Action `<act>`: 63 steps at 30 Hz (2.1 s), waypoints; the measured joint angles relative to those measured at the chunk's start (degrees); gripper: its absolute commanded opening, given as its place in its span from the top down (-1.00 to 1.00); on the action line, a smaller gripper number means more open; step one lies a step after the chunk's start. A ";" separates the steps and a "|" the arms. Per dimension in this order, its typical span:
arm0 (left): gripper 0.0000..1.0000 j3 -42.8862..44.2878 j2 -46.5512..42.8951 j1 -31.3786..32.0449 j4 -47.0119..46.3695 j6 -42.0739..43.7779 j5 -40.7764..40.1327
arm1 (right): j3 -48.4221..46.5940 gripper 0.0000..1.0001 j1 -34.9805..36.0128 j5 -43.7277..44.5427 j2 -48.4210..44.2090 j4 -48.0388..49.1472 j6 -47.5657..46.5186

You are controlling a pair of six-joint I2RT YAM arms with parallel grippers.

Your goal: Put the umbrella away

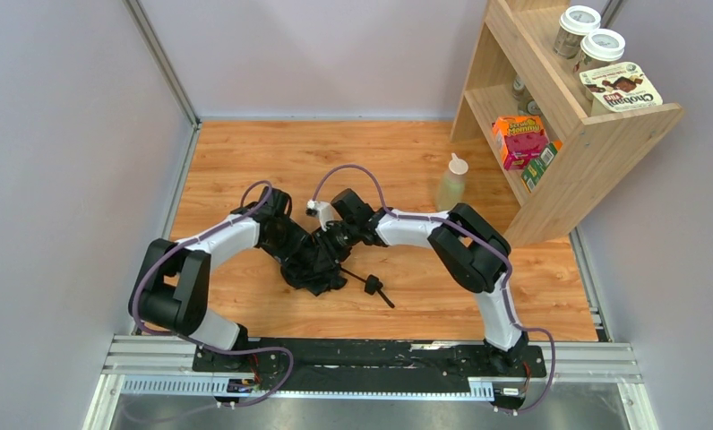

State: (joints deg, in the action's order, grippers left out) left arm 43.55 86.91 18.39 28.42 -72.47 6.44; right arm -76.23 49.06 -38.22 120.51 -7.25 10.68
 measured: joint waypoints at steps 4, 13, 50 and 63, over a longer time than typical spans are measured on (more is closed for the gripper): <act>-0.24 1.31 -0.15 0.09 0.48 1.81 0.63 | 1.92 1.00 1.38 5.11 -2.19 0.68 -0.20; -0.56 5.49 -26.14 -0.68 1.18 12.20 0.15 | 8.81 1.00 0.04 17.75 -14.93 -6.25 -3.43; -0.50 -4.42 -85.18 -1.29 38.80 9.03 -15.96 | 21.68 1.00 24.44 72.76 -10.97 16.17 -38.75; -0.55 -23.23 -64.32 -1.29 12.22 -4.04 -1.18 | 23.06 1.00 17.84 51.17 -11.91 24.46 -28.94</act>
State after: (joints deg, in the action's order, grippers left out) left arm 20.32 22.59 17.10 40.64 -76.51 5.26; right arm -53.17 66.89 12.95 108.60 17.21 -18.26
